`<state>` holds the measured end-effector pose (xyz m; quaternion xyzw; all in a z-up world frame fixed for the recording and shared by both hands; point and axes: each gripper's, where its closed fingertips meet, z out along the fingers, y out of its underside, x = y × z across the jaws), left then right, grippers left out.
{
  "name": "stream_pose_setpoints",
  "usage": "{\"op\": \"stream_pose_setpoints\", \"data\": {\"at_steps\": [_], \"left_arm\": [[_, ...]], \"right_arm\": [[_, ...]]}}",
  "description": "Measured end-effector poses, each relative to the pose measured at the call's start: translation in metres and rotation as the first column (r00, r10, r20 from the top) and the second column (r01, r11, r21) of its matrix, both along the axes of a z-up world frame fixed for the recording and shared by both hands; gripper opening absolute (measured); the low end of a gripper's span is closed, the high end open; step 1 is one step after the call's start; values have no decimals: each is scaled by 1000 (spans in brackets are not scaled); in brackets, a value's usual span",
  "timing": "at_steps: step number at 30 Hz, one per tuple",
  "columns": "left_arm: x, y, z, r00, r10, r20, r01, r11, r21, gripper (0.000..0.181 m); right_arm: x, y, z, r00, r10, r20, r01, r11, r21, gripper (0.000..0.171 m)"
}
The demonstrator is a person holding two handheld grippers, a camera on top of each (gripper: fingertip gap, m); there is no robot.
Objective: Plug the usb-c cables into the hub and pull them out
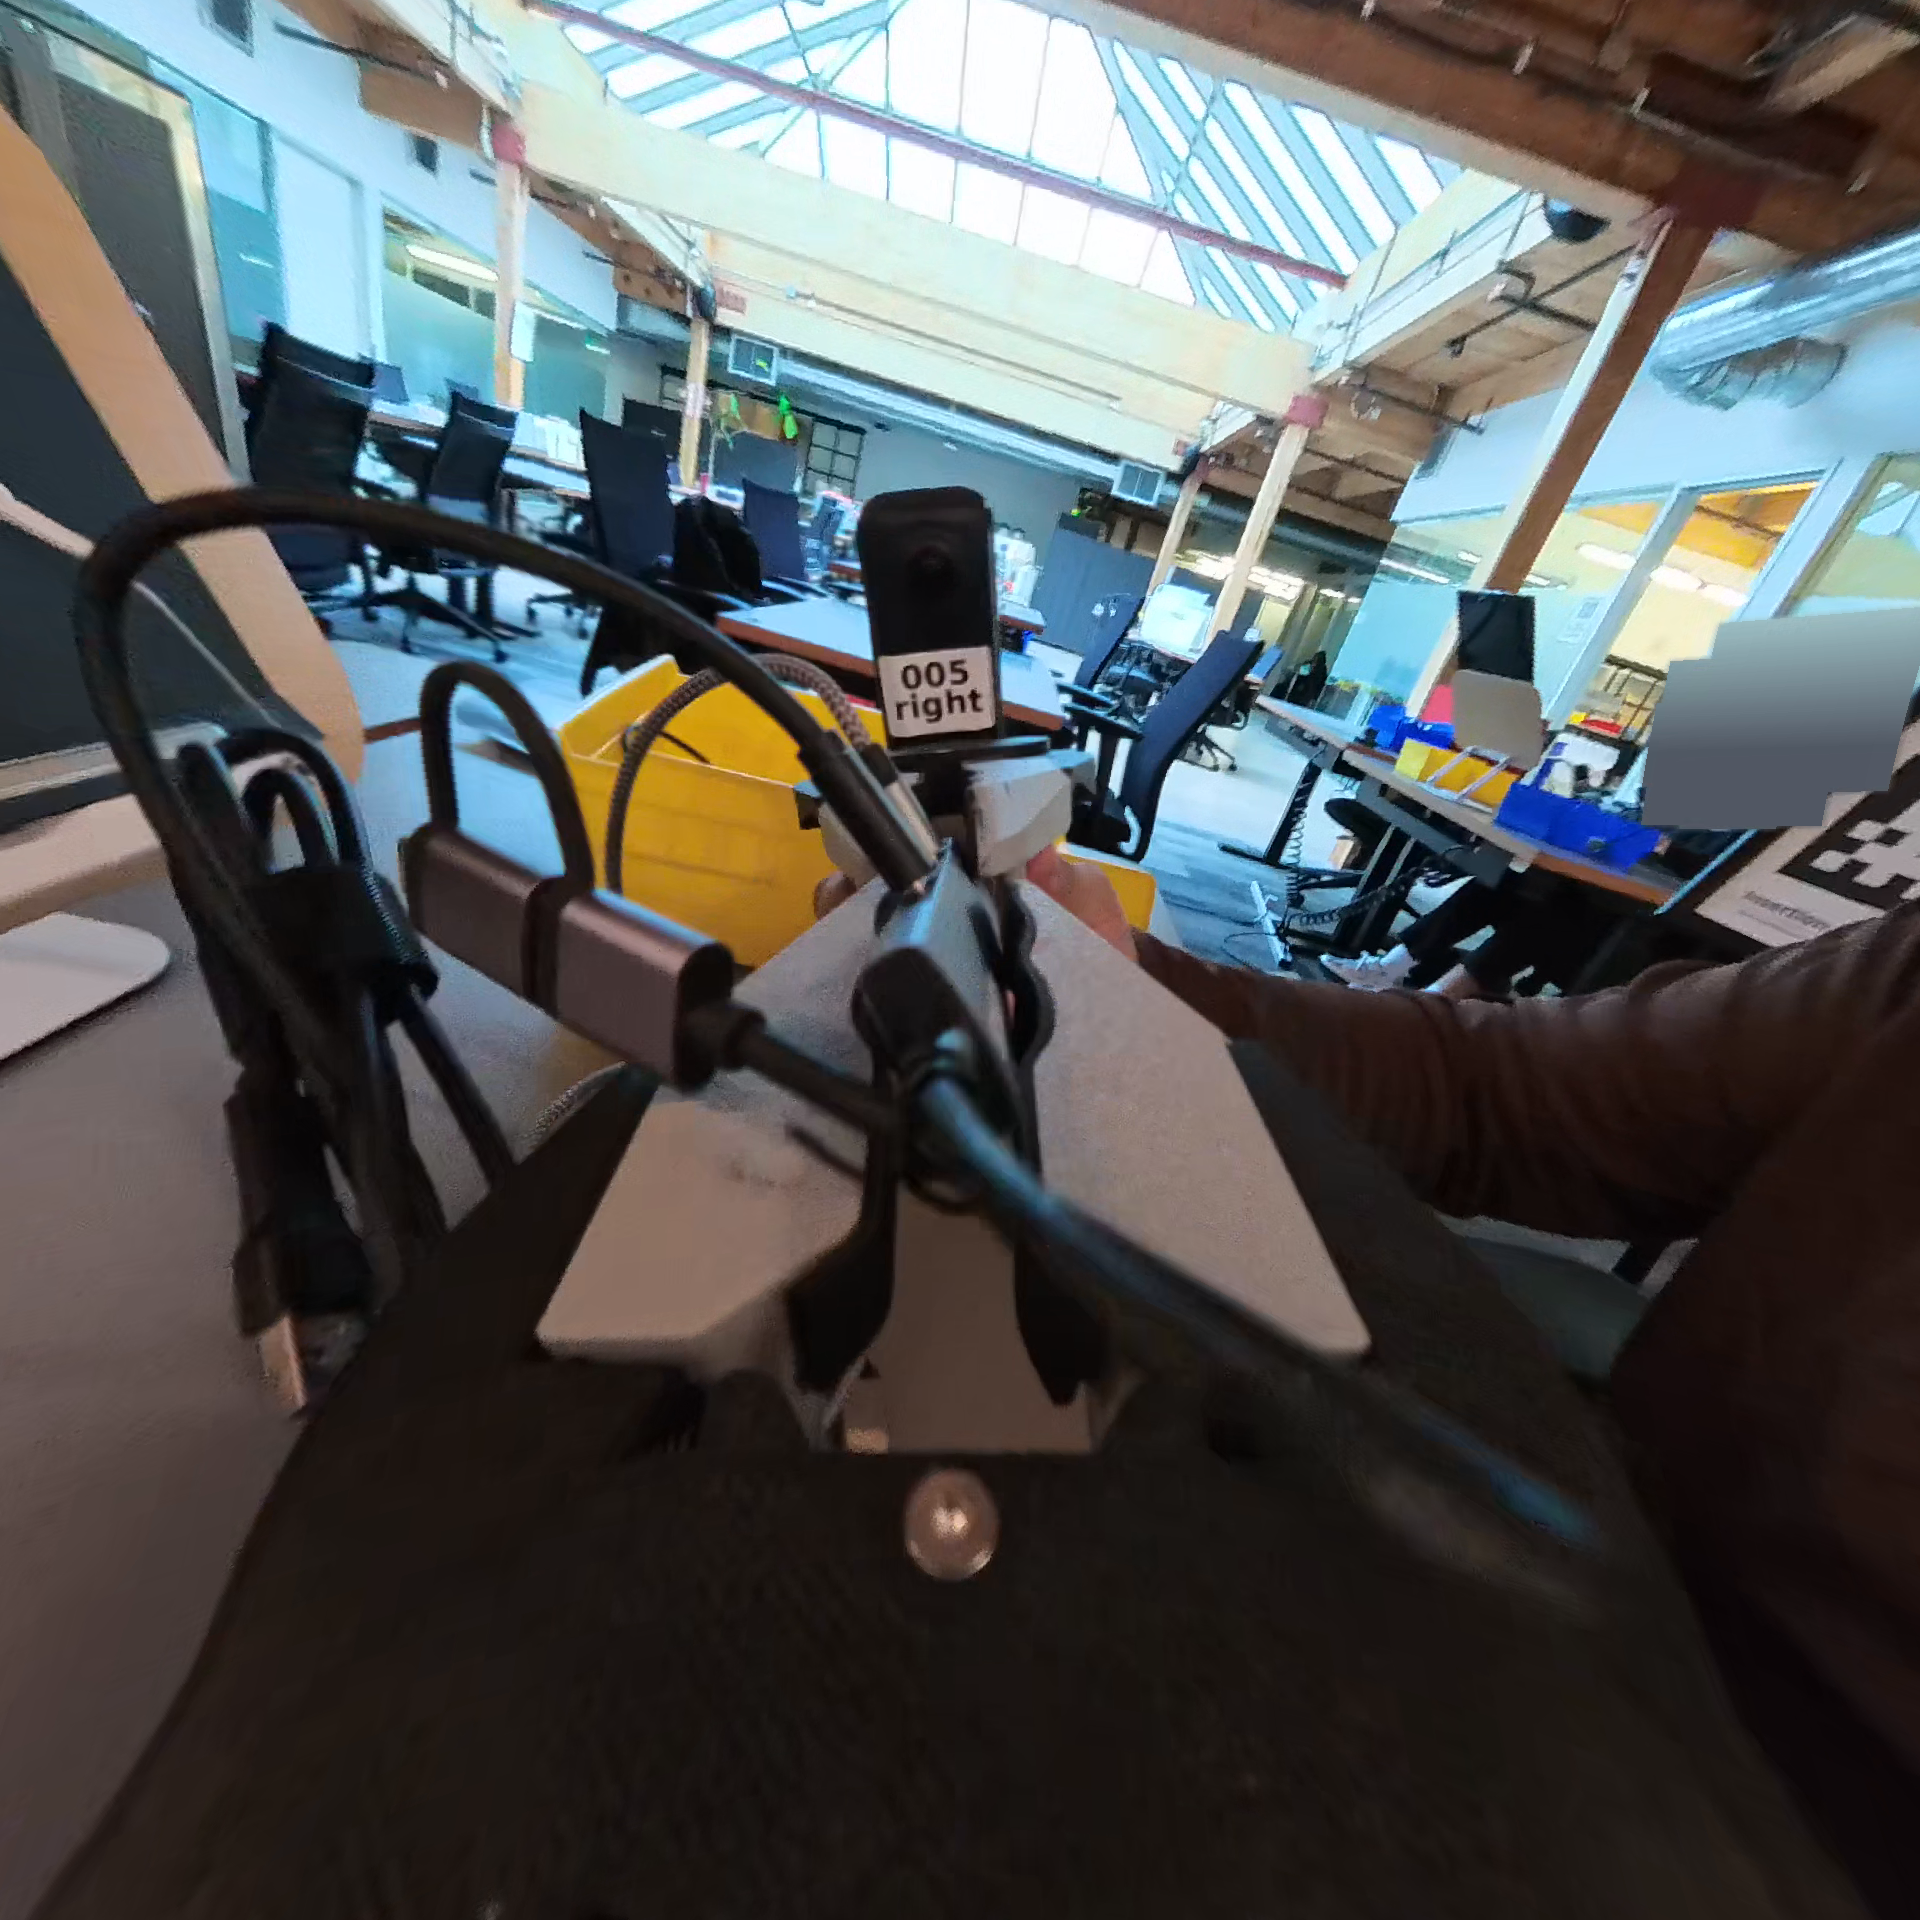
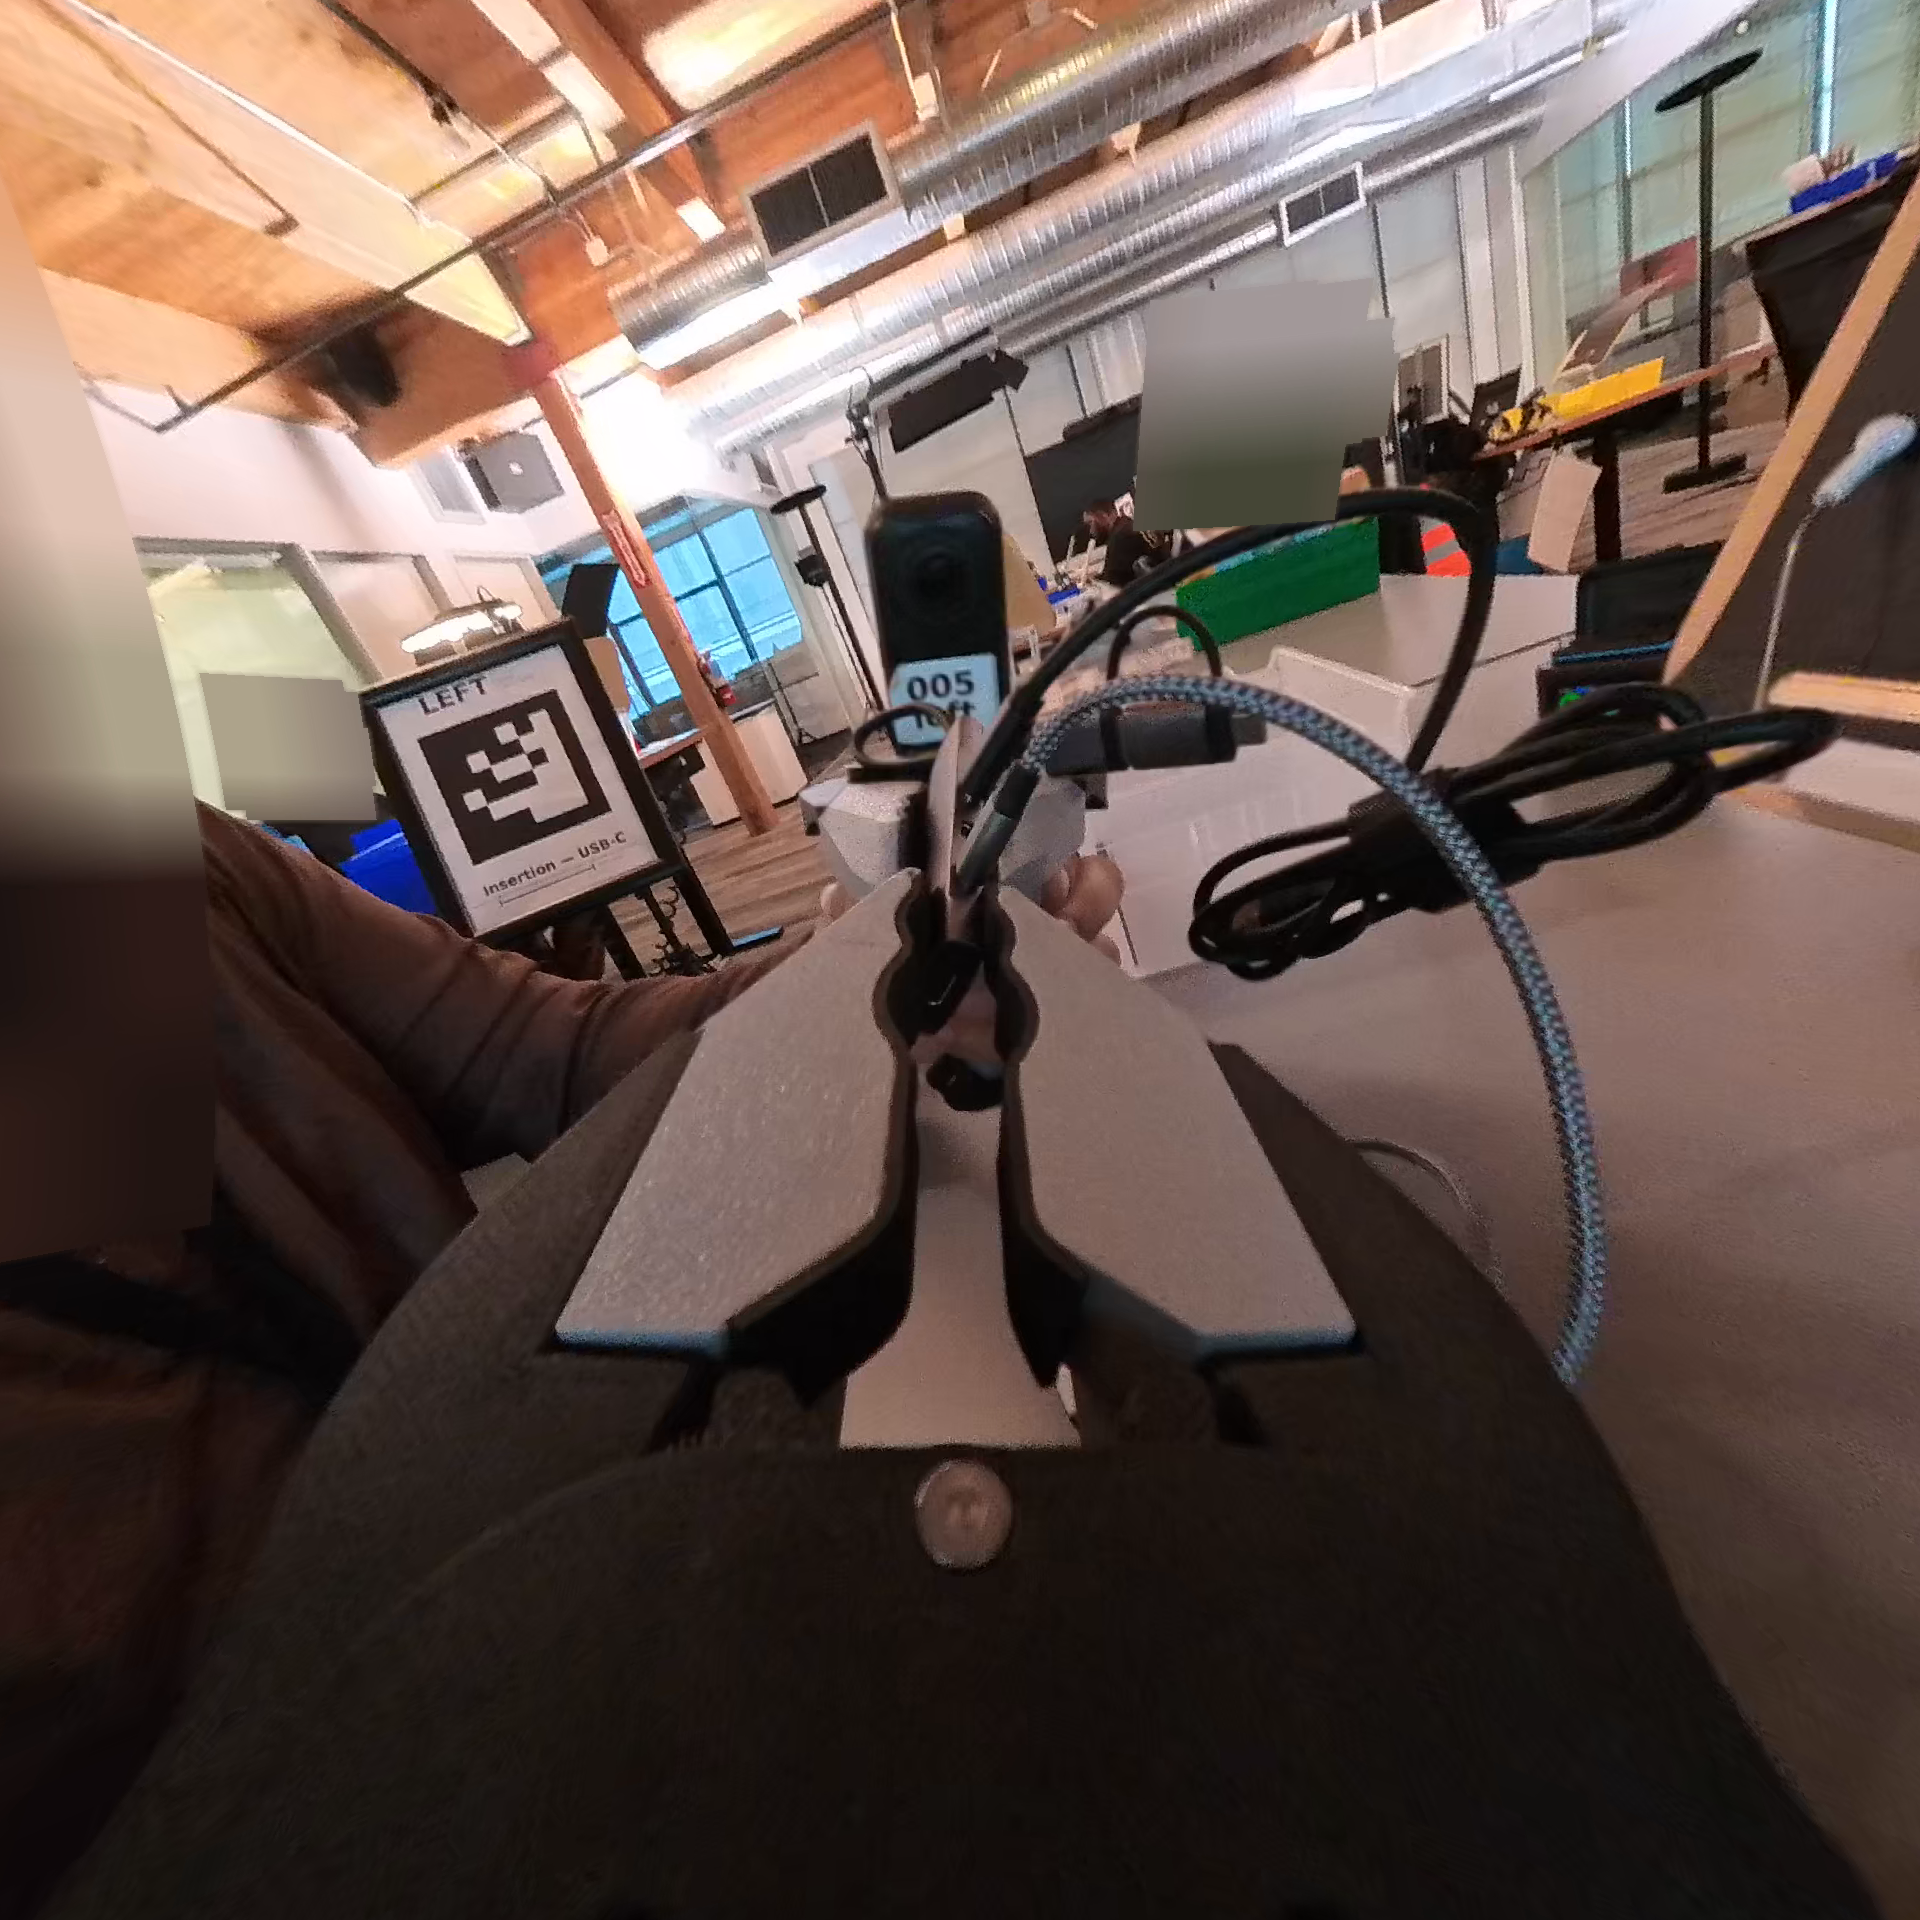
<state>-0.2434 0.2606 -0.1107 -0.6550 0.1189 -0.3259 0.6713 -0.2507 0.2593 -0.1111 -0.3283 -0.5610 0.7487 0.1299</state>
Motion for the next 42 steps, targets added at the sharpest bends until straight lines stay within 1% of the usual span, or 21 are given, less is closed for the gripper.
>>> {"op": "stream_pose_setpoints", "data": {"at_steps": [4, 7, 10, 11, 14, 17, 21, 23, 25, 29, 33, 34, 35, 37, 39, 42], "left_arm": [[-4, 0, -11, 997, 14, -72, -17, 999, -49, 11], [-2, -2, -12, 993, 24, -113, -27, 999, -29, 10], [1, 2, -19, 987, 38, -158, -46, 998, -45, 9], [2, 2, -19, 987, 35, -156, -43, 998, -44, 10], [4, 3, -19, 990, 34, -136, -40, 998, -43, 10], [2, 6, -21, 986, 62, -155, -68, 997, -38, 10], [-1, 7, -19, 984, 92, -152, -97, 995, -24, 9], [-1, 7, -20, 986, 84, -145, -90, 995, -34, 9], [2, 7, -20, 990, 63, -123, -68, 997, -37, 10], [3, 8, -24, 982, 79, -173, -87, 995, -38, 10], [5, 6, -23, 984, 59, -168, -65, 997, -30, 12], [7, 5, -24, 986, 39, -164, -46, 998, -36, 16], [7, 4, -24, 988, 31, -154, -38, 998, -45, 15], [3, 6, -27, 985, 61, -158, -72, 996, -60, 9], [-3, 9, -32, 975, 120, -187, -137, 987, -80, 9], [-10, 9, -28, 980, 169, -104, -178, 980, -84, 9]], "right_arm": [[-3, -1, -9, 999, -5, 35, 3, 999, 36, 6], [-2, -1, -7, 997, 44, 58, -42, 999, -33, 5], [-1, 2, -2, 996, 64, 64, -57, 993, -101, 7], [-2, 3, -3, 996, 58, 69, -52, 994, -93, 3], [-1, 4, -4, 999, 2, 38, -1, 1000, -8, 3], [-2, 6, -7, 999, -35, 32, 33, 998, 45, 3], [-3, 6, -11, 999, -36, 40, 33, 997, 73, 8], [-1, 5, -11, 999, -27, 38, 24, 996, 81, 13], [0, 6, -11, 999, -31, 35, 28, 996, 81, 4], [0, 7, -15, 998, -42, 45, 36, 992, 122, 4], [1, 4, -15, 999, -27, 44, 22, 992, 120, 4], [1, 3, -16, 999, -25, 46, 19, 992, 125, 4], [1, 1, -16, 999, -22, 47, 16, 992, 127, 4], [-3, 2, -19, 997, -47, 57, 39, 990, 138, 4], [-7, 4, -21, 995, -72, 73, 62, 990, 130, 3], [-16, 5, -16, 993, -87, 85, 87, 996, 7, 2]]}}
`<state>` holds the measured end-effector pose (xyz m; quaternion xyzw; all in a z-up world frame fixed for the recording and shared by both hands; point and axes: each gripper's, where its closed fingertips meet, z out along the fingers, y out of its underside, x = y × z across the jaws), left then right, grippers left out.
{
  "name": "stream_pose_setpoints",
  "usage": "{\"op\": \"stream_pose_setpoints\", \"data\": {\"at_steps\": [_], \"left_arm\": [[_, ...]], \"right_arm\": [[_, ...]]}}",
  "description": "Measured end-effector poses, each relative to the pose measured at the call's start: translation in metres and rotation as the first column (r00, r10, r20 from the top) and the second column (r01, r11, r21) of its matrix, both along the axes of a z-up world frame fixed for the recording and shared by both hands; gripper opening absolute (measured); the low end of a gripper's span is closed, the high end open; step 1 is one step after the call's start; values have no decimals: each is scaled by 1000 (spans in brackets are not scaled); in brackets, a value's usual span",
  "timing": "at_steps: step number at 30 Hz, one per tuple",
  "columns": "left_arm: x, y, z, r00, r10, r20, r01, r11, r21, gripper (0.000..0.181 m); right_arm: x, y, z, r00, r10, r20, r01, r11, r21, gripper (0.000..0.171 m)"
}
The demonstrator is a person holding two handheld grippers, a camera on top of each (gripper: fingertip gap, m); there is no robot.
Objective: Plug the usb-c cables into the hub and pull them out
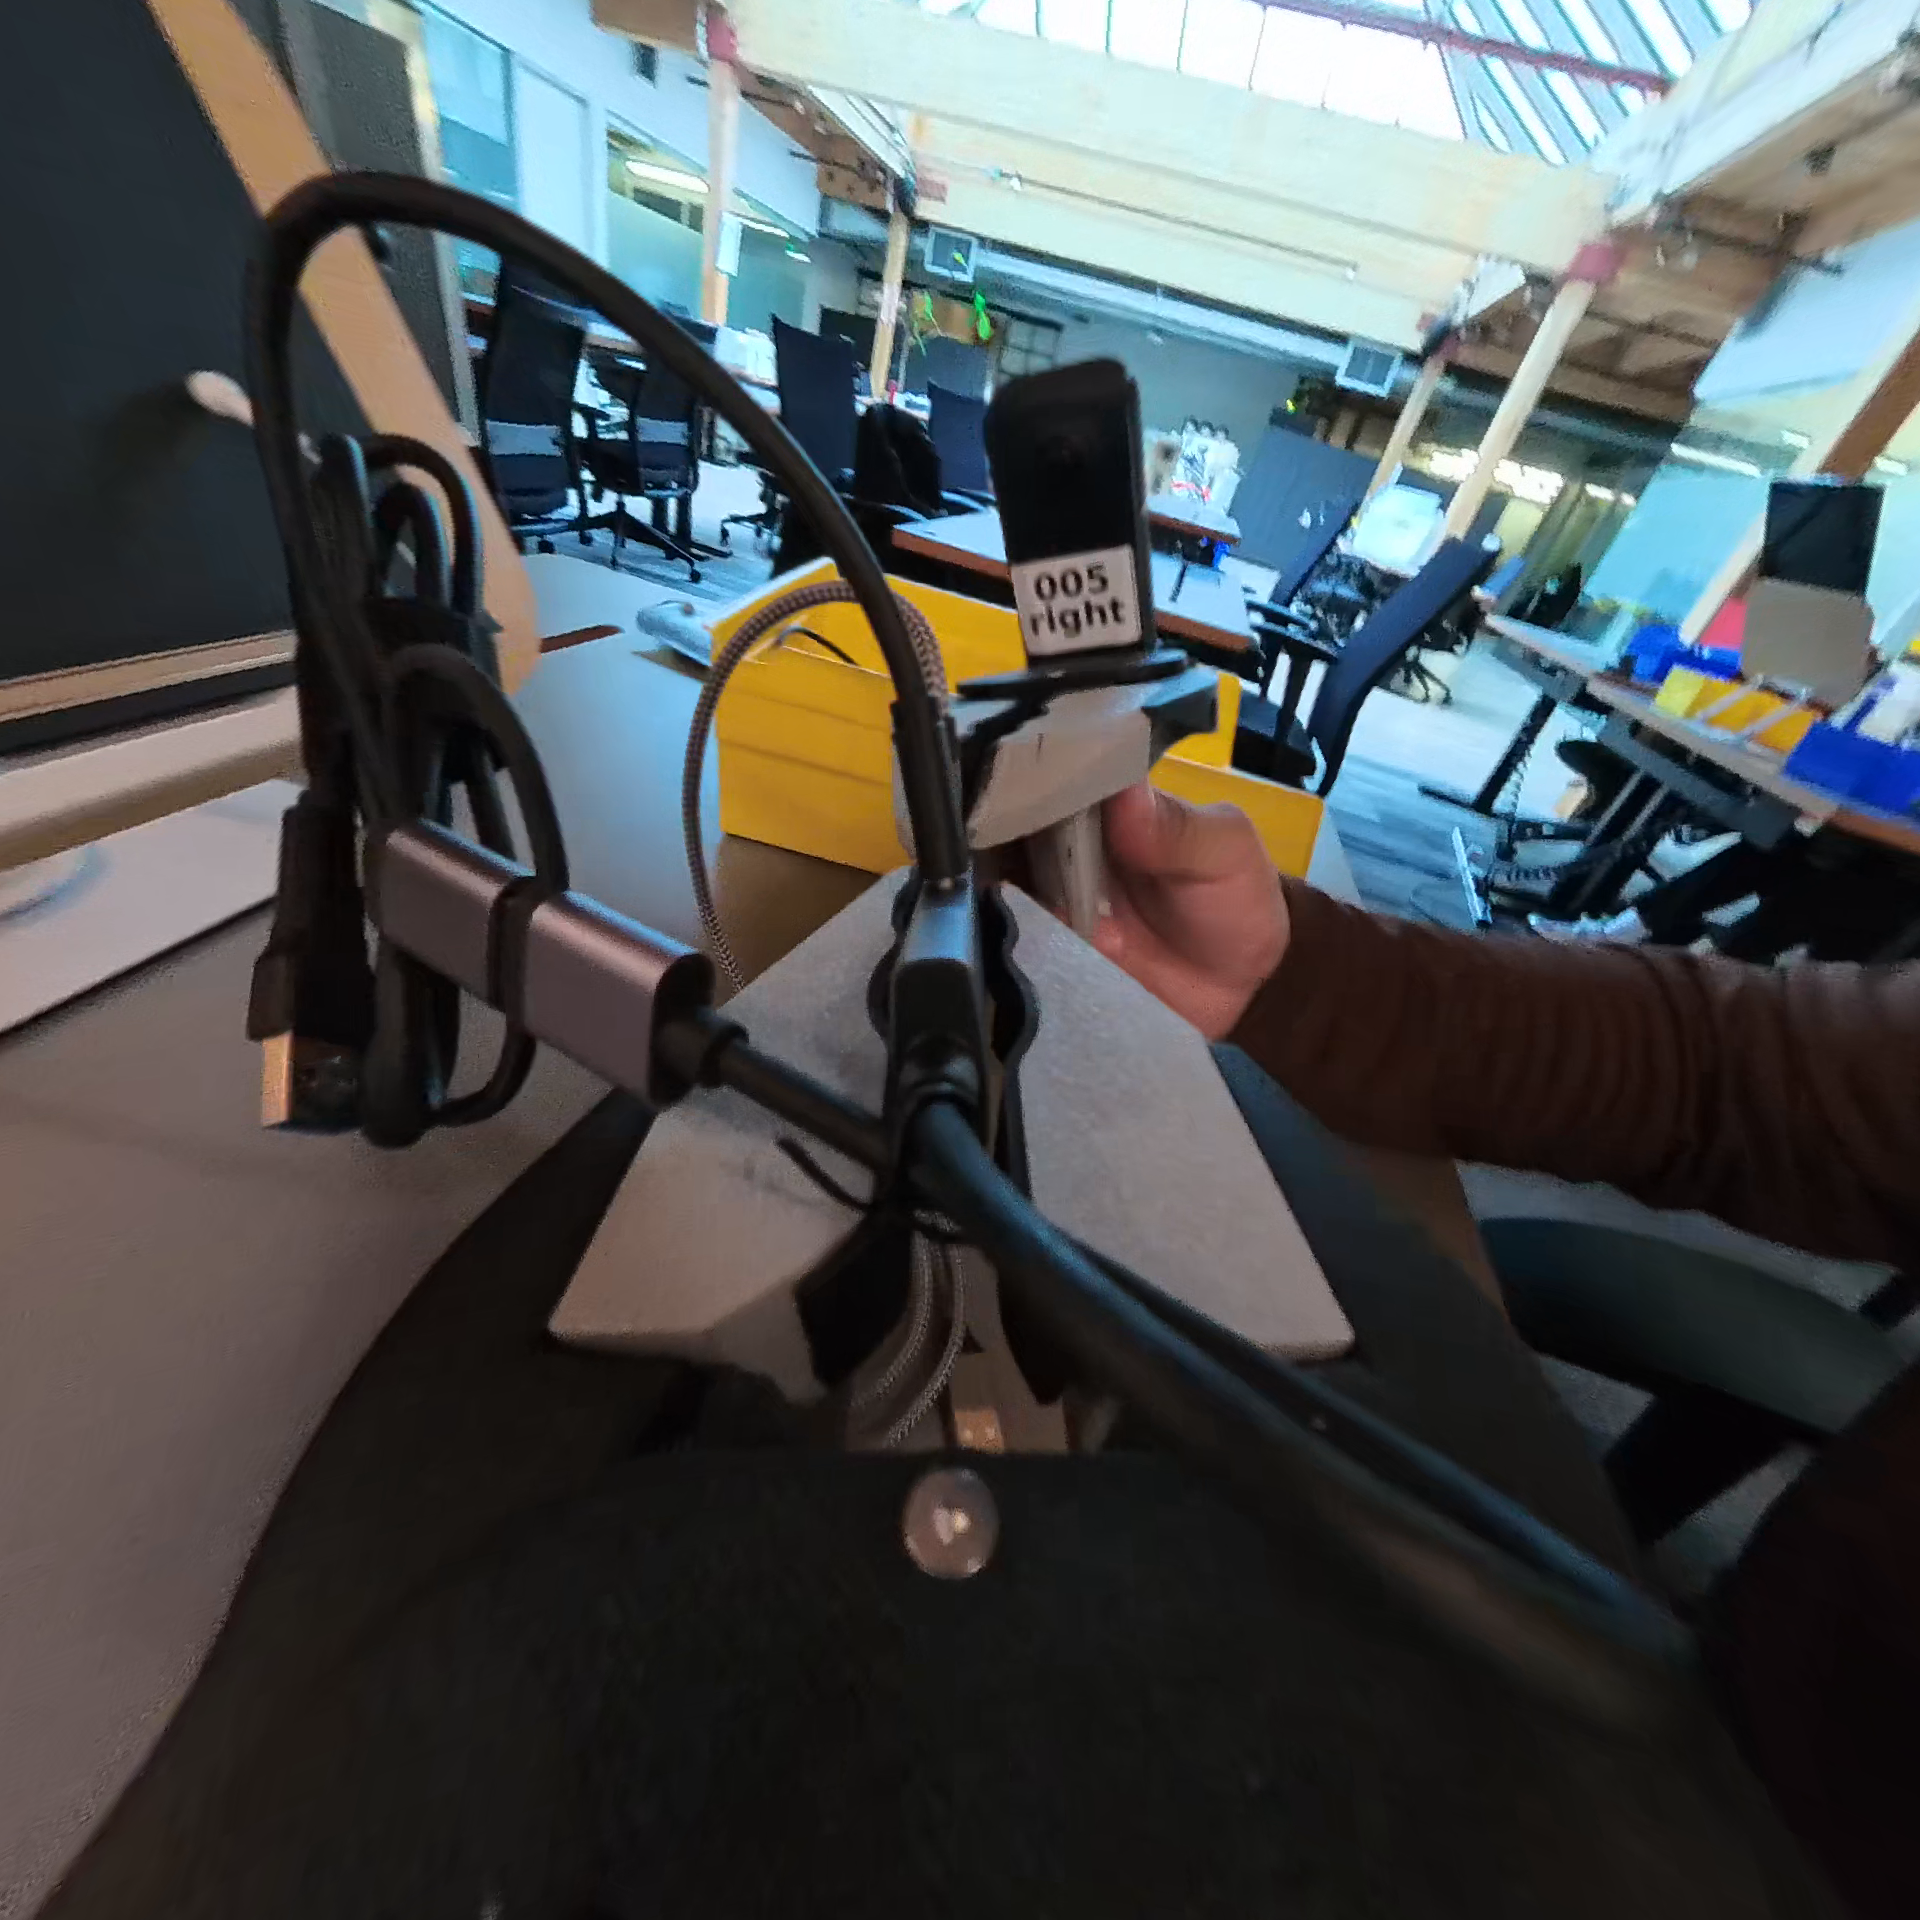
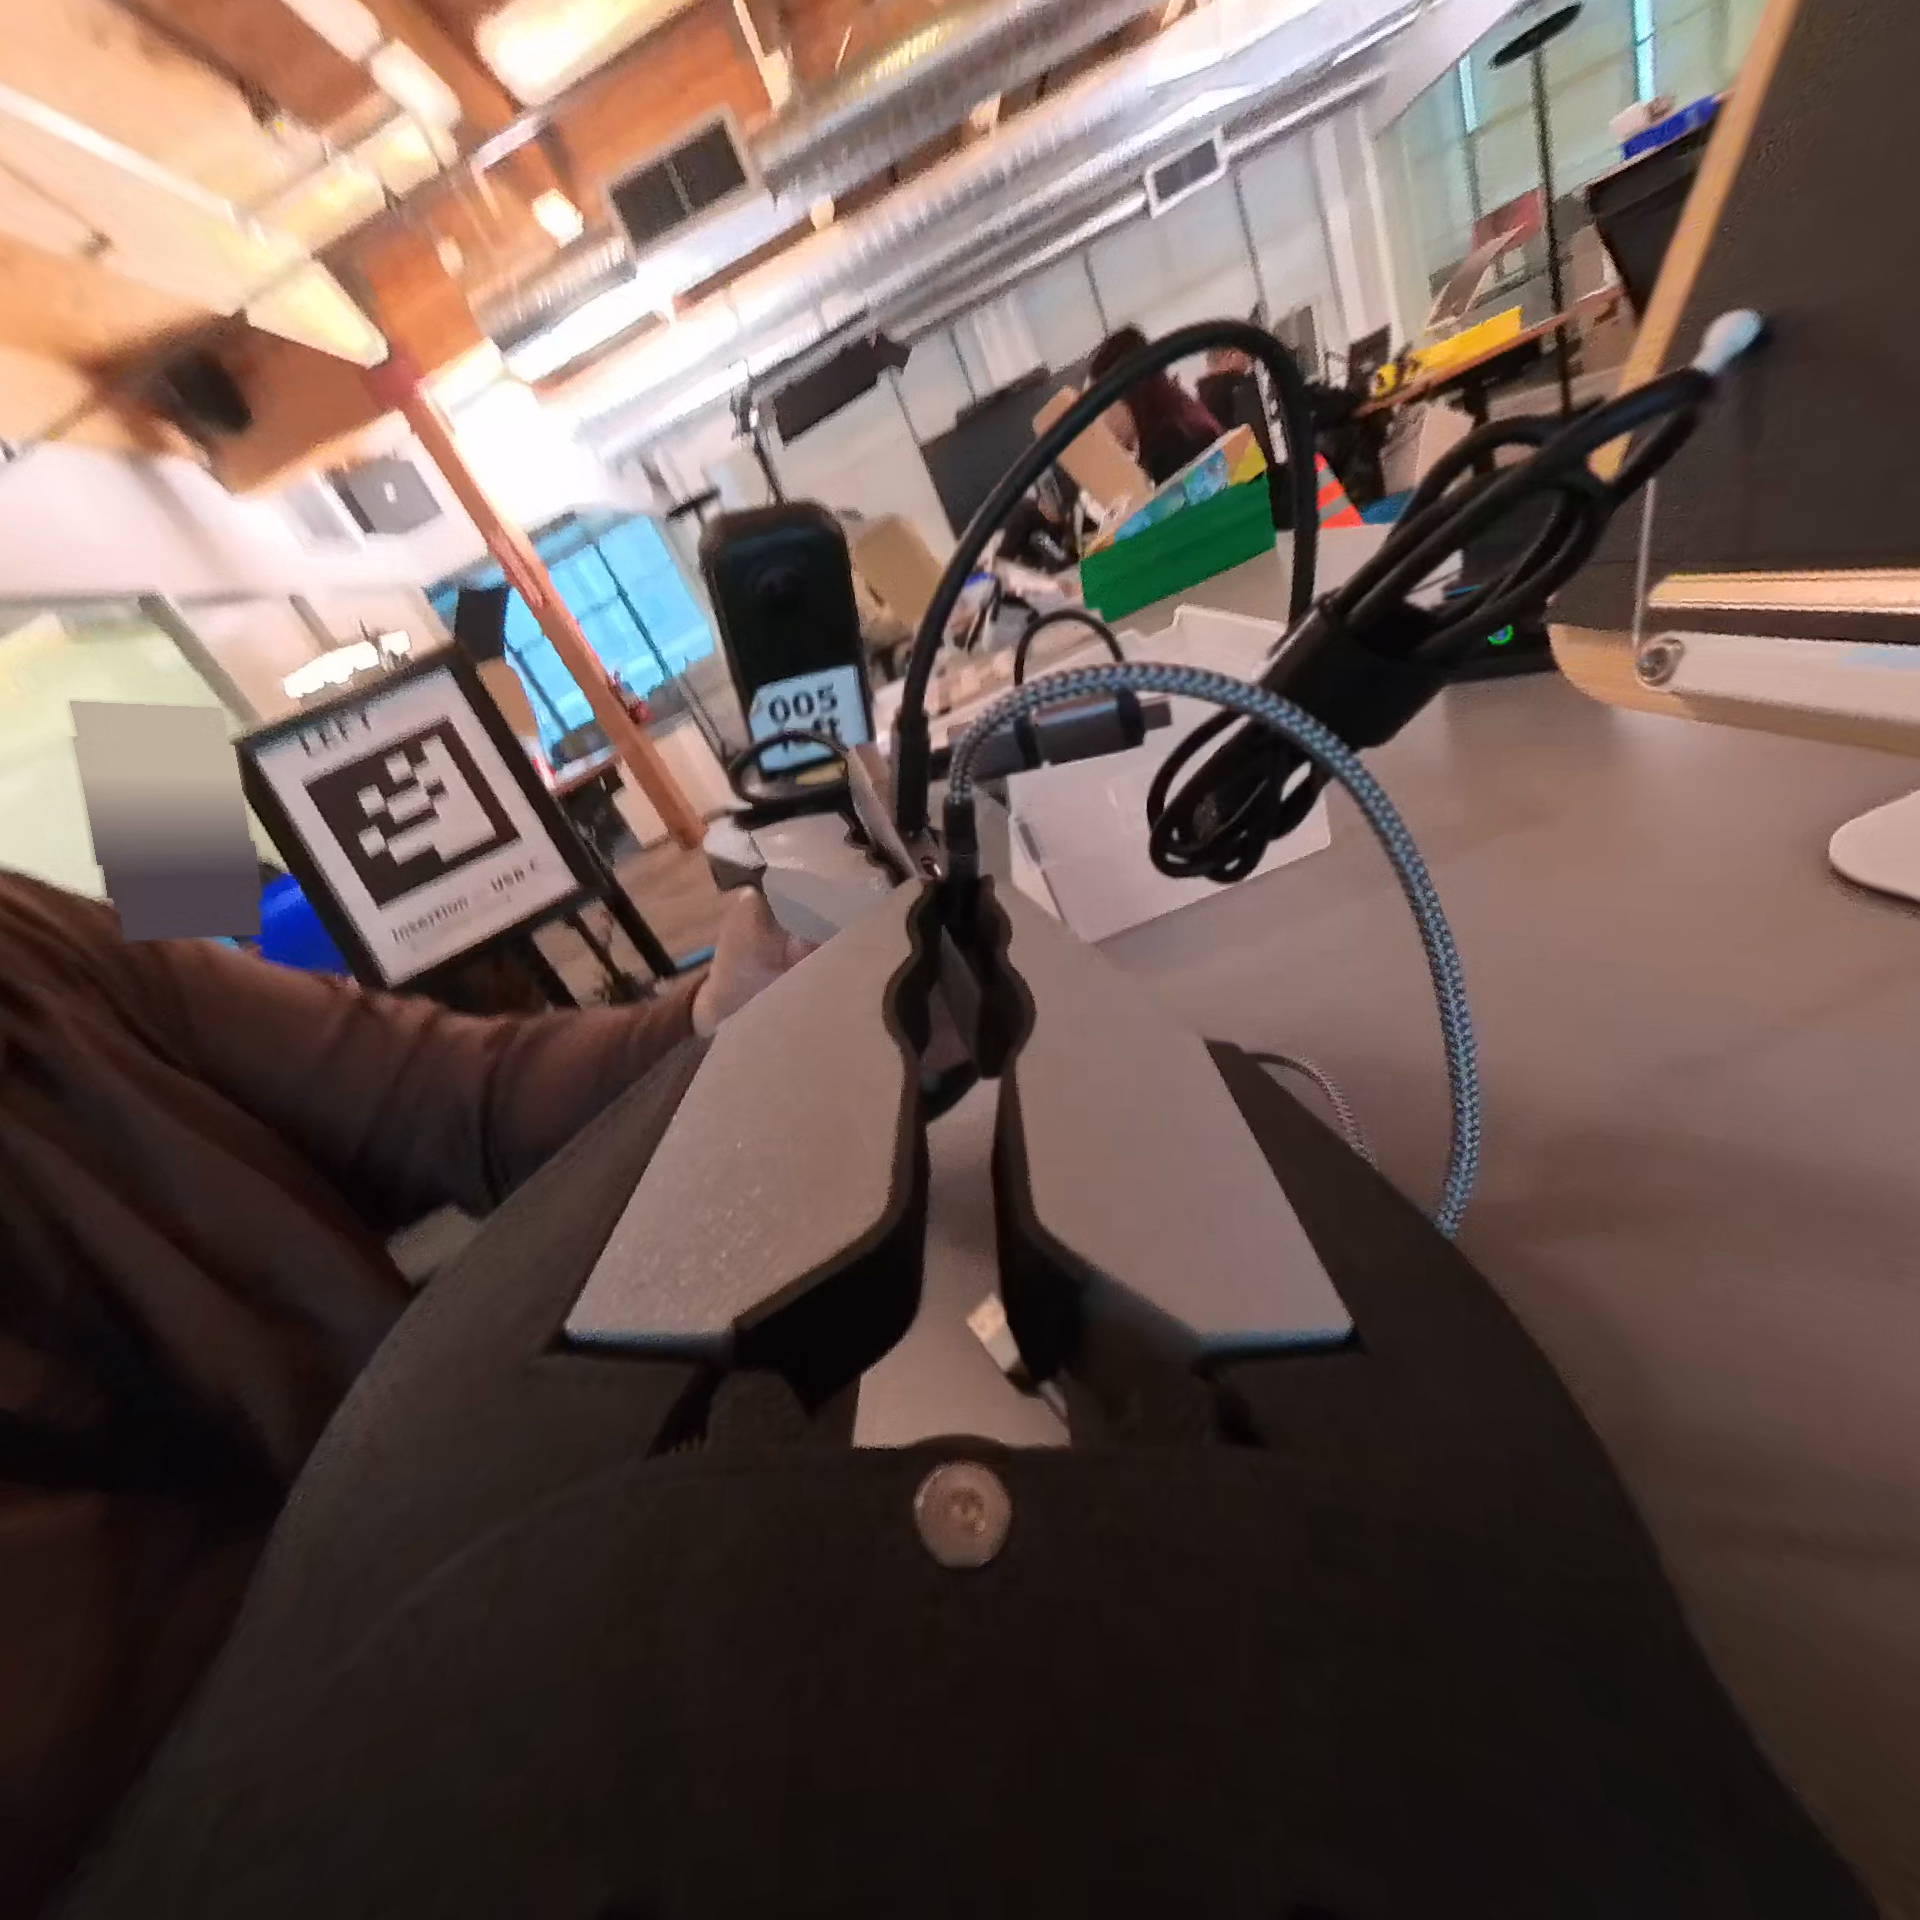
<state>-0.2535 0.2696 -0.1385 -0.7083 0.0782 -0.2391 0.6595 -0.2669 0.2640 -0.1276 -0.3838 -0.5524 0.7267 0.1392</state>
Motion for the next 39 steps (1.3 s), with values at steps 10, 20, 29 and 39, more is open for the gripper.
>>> {"op": "stream_pose_setpoints", "data": {"at_steps": [10, 20, 29, 39], "left_arm": [[17, -1, -9, 998, -56, -22, 55, 998, -42, 9], [2, 5, -16, 991, -9, -133, 5, 1000, -30, 10], [-2, 14, -36, 976, 12, -218, -31, 996, -85, 12], [5, 7, -24, 990, -30, -138, 25, 999, -37, 10]], "right_arm": [[-1, 56, 39, 973, -215, -86, 175, 927, -331, 2], [-5, 20, 36, 924, -360, -125, 381, 893, 240, 3], [76, 39, 184, 843, -470, -263, 535, 679, 502, 3], [196, 122, 187, 672, -729, -129, 535, 358, 765, 3]]}}
